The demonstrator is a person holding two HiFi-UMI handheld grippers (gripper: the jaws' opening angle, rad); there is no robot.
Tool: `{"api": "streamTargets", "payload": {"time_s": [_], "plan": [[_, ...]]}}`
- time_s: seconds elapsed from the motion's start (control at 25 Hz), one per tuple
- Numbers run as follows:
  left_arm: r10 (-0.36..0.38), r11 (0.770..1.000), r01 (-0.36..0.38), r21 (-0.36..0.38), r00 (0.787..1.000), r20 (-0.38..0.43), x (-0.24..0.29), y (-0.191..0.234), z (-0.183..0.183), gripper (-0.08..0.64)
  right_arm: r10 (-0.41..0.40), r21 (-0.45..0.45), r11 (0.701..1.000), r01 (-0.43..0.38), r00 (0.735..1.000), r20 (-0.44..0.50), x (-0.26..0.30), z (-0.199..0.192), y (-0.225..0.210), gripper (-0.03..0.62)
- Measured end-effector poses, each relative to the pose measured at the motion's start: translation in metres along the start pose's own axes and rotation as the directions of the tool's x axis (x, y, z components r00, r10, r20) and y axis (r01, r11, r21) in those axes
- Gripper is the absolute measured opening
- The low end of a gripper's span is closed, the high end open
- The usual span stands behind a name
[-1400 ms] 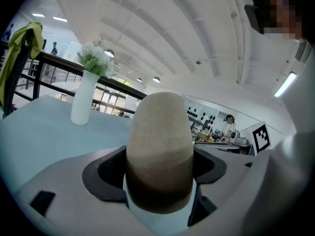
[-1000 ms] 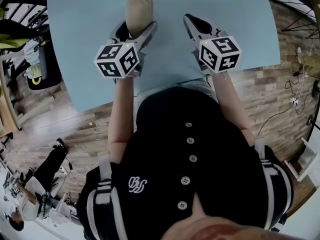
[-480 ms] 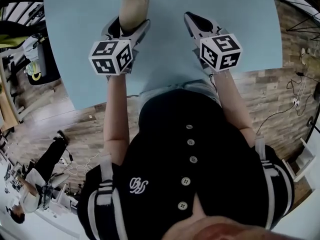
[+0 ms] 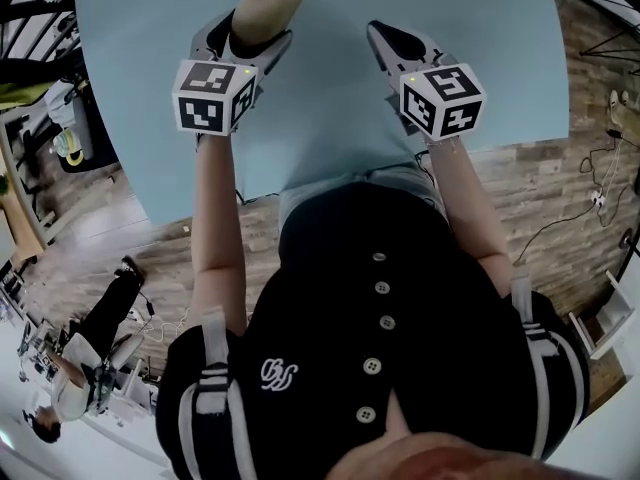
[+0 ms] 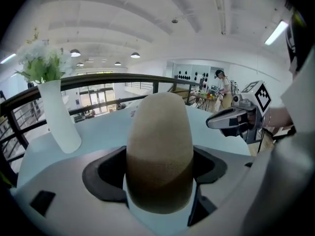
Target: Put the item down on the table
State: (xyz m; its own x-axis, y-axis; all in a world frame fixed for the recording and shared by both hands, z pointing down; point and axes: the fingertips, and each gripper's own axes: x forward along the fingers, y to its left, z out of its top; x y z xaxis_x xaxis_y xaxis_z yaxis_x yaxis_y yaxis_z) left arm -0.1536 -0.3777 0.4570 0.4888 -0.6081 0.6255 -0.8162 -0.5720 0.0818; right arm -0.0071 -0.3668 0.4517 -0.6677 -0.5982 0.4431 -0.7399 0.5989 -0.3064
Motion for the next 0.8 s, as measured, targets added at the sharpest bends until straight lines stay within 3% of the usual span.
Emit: {"api": "streamTargets", "payload": {"time_s": [0.24,0.8], "plan": [[-0.050,0.995,0.057,0.080,0.995,-0.086,0.033,0.007,-0.002,0.388,-0.002,0.020,1.000,0.002,1.000,-0.017,0.011,-0.005,-0.015,0.011],[-0.102,0.980,0.137,0.146,0.969,-0.223,0.091,-0.008,-0.024,0.388,0.007,0.045,0.999,-0.004,0.998,-0.063,0.023,-0.024,-0.030,0.011]]}}
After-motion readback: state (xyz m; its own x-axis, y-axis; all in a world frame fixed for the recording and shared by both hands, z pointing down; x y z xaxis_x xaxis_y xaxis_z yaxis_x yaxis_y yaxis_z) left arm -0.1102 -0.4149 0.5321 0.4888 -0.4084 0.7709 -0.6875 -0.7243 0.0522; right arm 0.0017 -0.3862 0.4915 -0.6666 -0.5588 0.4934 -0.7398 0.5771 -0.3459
